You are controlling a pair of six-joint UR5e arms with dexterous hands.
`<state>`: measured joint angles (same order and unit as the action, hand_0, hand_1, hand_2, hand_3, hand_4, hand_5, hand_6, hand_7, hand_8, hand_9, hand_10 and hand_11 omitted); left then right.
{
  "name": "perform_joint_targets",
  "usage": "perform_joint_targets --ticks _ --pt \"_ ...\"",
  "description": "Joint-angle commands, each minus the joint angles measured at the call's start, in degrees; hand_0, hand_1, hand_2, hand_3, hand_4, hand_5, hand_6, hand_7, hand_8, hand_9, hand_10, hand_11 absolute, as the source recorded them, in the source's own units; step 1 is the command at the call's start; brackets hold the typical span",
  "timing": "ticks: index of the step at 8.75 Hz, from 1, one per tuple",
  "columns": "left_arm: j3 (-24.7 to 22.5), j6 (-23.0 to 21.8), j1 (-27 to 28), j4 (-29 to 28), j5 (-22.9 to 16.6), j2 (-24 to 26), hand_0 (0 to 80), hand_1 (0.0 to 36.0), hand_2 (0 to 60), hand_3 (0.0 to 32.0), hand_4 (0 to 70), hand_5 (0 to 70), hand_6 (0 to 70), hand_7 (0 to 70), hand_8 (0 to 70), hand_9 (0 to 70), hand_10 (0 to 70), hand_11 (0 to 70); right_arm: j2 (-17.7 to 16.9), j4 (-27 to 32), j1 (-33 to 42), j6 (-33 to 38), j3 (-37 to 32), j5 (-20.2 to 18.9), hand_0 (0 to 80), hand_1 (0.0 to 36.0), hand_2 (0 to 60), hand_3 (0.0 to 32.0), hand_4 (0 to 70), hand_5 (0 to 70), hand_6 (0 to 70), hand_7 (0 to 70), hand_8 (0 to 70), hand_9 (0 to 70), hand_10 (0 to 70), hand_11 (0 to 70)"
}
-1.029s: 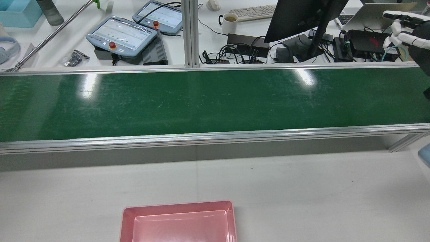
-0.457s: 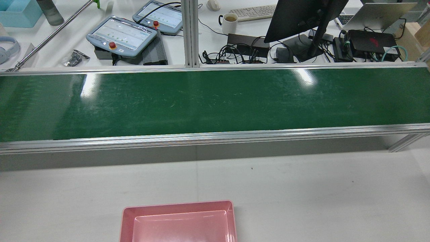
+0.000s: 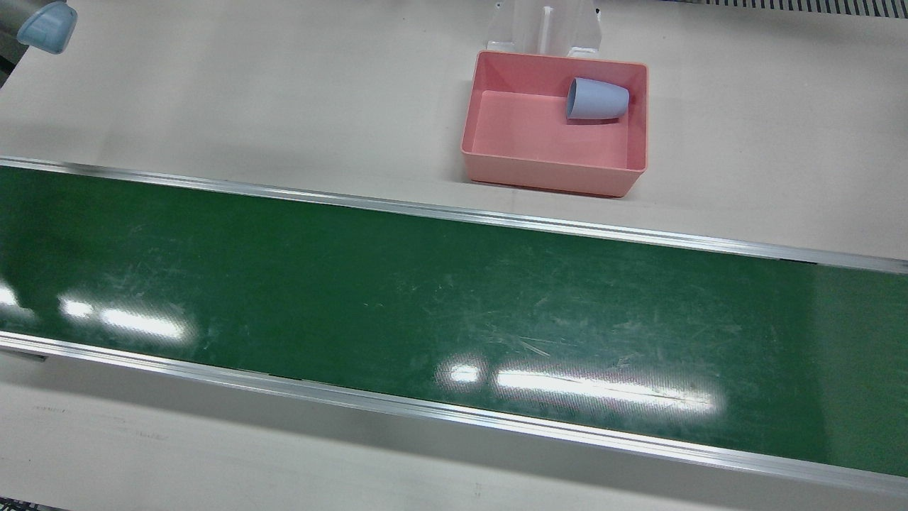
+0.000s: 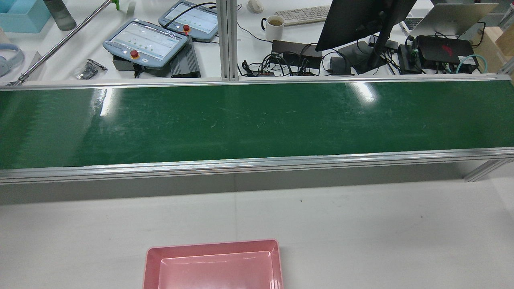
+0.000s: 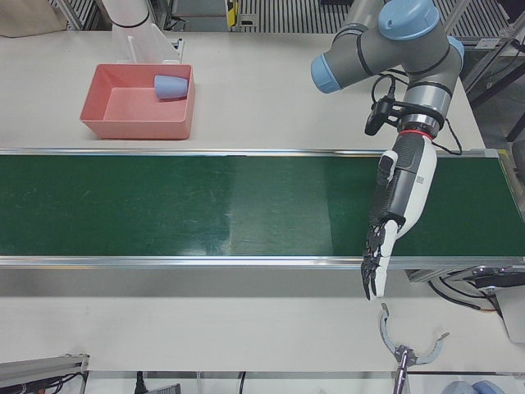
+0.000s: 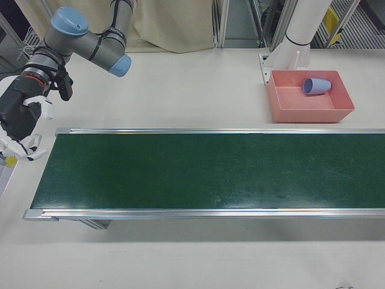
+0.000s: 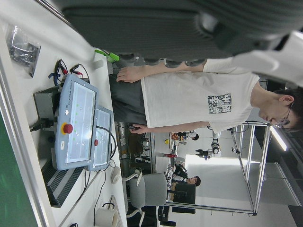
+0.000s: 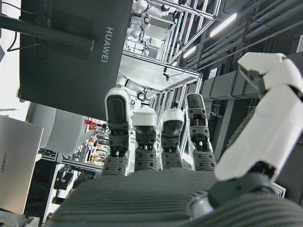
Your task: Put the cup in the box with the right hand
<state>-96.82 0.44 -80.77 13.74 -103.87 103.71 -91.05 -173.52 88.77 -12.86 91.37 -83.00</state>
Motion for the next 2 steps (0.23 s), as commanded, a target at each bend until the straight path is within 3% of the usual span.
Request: perform_joint_targets --ticks 1,2 --pt "0.0 0.0 0.0 0.1 0.0 0.0 0.0 0.0 0.0 0.0 0.0 0.0 0.0 0.0 0.0 0.0 0.0 0.0 0.3 -0.2 1.5 -0.3 0.2 -1.3 40.6 12.7 35.4 0.0 19.2 9.4 37.1 70.0 51.5 70.0 32.0 45.8" --pt "0.0 0.0 0.0 0.0 0.0 0.0 0.0 0.0 0.0 0.0 0.0 0.0 0.0 0.0 0.0 0.0 0.0 0.0 0.3 -0.3 1.2 -0.3 0.7 -1.3 42.2 13.4 35.8 0.0 23.3 9.1 36.8 70.0 50.6 70.0 30.2 43.6"
